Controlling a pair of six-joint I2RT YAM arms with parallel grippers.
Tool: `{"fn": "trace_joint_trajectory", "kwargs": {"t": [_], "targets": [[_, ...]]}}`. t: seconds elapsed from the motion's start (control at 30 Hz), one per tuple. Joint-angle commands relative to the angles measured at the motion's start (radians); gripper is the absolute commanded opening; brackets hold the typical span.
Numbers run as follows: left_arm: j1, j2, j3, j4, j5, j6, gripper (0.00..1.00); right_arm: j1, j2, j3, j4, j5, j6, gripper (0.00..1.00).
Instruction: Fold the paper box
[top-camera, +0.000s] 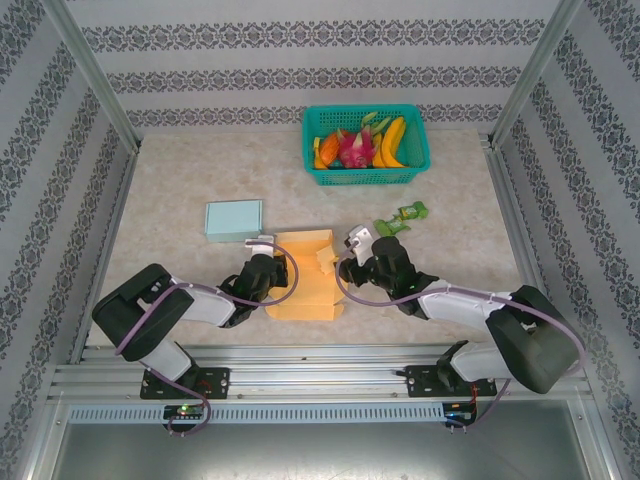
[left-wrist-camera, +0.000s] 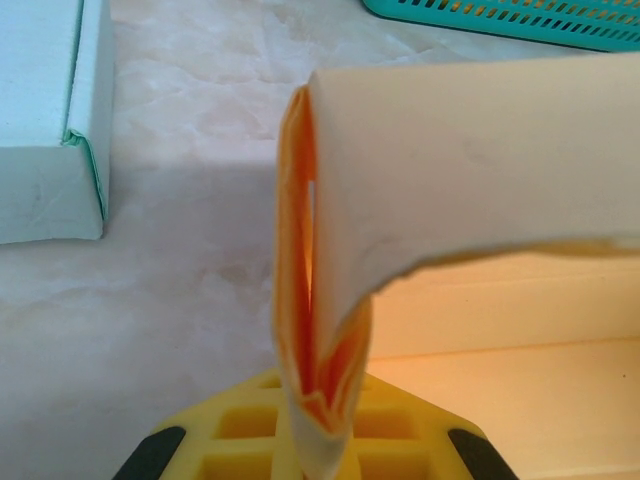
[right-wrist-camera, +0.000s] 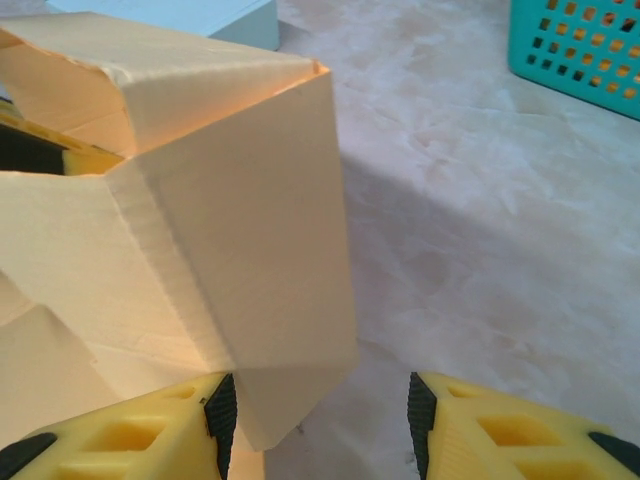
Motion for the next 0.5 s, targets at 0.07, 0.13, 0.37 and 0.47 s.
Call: {"fn": "trace_joint_trajectory", "kwargs": {"t": [0.07,0.13,0.37,0.47], "targets": [[0.012,0.023,0.025,0.041,0.030,-0.003,0.00,0.026,0.024,0.045,0.027,-0.041,-0.013,0.50],[0.012,0.023,0.026,0.031,0.015,-0.005,0.00,0.028,0.023,0.047,0.021,-0.040,-0.017,0.51],[0.012,0.020,0.029,0.006,-0.025,-0.002,0.00,0.032,0.011,0.040,0.013,-0.023,-0.026,0.52],[0.012,0.021,0.033,-0.007,-0.049,0.001,0.00,0.031,-0.014,0.038,-0.003,-0.019,-0.013,0.52]]}}
